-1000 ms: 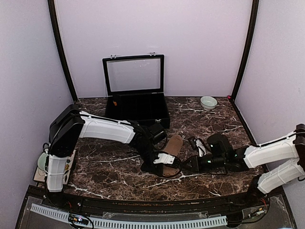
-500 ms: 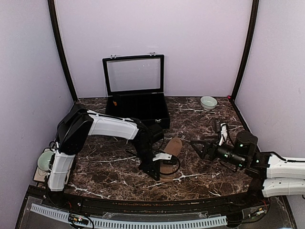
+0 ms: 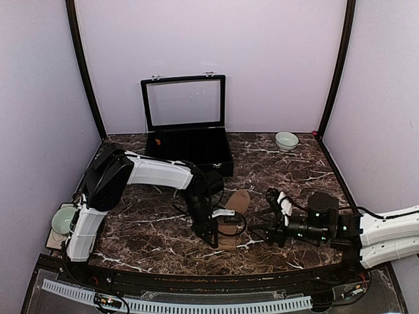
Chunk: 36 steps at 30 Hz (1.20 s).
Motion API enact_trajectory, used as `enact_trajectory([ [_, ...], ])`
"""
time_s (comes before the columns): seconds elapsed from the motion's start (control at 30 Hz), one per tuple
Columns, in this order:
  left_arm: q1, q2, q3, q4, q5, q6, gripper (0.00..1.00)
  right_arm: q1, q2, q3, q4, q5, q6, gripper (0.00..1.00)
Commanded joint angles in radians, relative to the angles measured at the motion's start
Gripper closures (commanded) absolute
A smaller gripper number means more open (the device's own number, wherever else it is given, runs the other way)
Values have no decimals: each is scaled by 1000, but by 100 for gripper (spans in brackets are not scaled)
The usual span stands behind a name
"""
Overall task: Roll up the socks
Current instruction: Roll the sock at the center of the board.
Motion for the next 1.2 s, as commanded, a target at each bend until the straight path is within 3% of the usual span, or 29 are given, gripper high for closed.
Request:
enact_trajectory([
  [0.0,-2,124,-63,-33,-306,-38,99,121,15,-45,37,62,-201,51],
  [0.17,-2,129,-62,-33,-329,-52,99,228,90,-79,92,131,-250,50],
  [0.37,-2,166,-52,-58,-354,-38,99,304,252,13,49,186,-361,56],
  [0.77,3,191,-52,-54,-377,-26,99,309,554,161,165,202,-562,59],
  [1.17,3,181,-79,-51,-354,-3,98,249,713,193,263,149,-588,67],
])
